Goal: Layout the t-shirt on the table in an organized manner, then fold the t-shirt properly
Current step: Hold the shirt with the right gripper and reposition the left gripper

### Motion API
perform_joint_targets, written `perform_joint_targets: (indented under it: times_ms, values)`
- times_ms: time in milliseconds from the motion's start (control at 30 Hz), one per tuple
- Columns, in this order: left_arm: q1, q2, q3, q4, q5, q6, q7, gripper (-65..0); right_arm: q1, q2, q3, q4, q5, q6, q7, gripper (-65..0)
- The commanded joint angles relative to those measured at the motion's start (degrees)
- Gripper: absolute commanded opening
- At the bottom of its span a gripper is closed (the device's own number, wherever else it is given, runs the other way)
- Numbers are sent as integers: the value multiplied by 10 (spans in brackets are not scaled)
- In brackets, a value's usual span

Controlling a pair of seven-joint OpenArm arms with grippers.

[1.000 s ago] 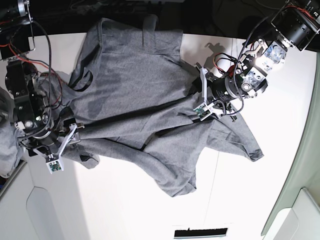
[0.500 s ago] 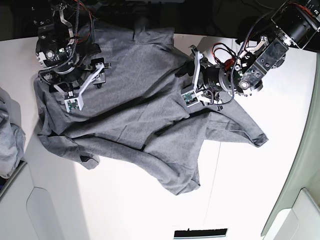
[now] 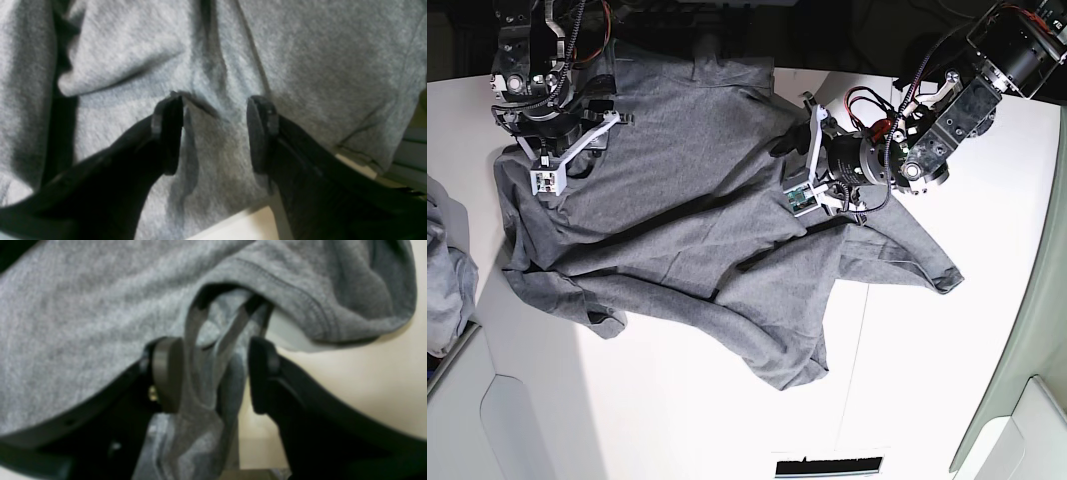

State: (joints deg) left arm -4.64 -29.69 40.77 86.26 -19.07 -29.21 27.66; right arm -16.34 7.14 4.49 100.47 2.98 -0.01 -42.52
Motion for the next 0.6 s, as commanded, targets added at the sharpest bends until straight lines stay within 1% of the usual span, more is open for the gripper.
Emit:
perform_joint_targets:
  times_ms: [0,100,133,167,200,267,300,367,400,567]
  values:
    - [-9,-5,-3,10,-4,-2,-9,-322,3,3,3,4,-2,-2,5,-370]
    - [-9,-5,-3,10,-4,-2,-9,-322,3,3,3,-9,-3,-2,5,-371]
    - [-9,-5,-3,10,-4,-2,-9,-322,3,3,3,-14,-6,-2,5,-381]
    - [-9,-5,-3,10,-4,-2,-9,-322,4,3,3,-16,-14,-3,5,-418]
    - [-9,-5,-3,10,-4,-2,-9,-322,4,3,3,-16,-30,-3,5,-475]
    - [-9,-5,-3,10,-4,-2,-9,-322,4,3,3,-16,-70,-3,9,-616]
    - [-9,-5,-3,10,-4,-2,-9,-322,4,3,4,-15,-91,-3,12,-650]
    - [-9,-5,-4,10,-3,-2,-8,-322,4,5,8,-14,-123,-3,12,-650]
    - [-9,-5,-4,9,-1,-2,-9,-322,4,5,13,-11,-127,-3,12,-650]
    - [-9,-5,-4,9,5,-2,-8,-322,4,5,63,0,-112,-3,13,-650]
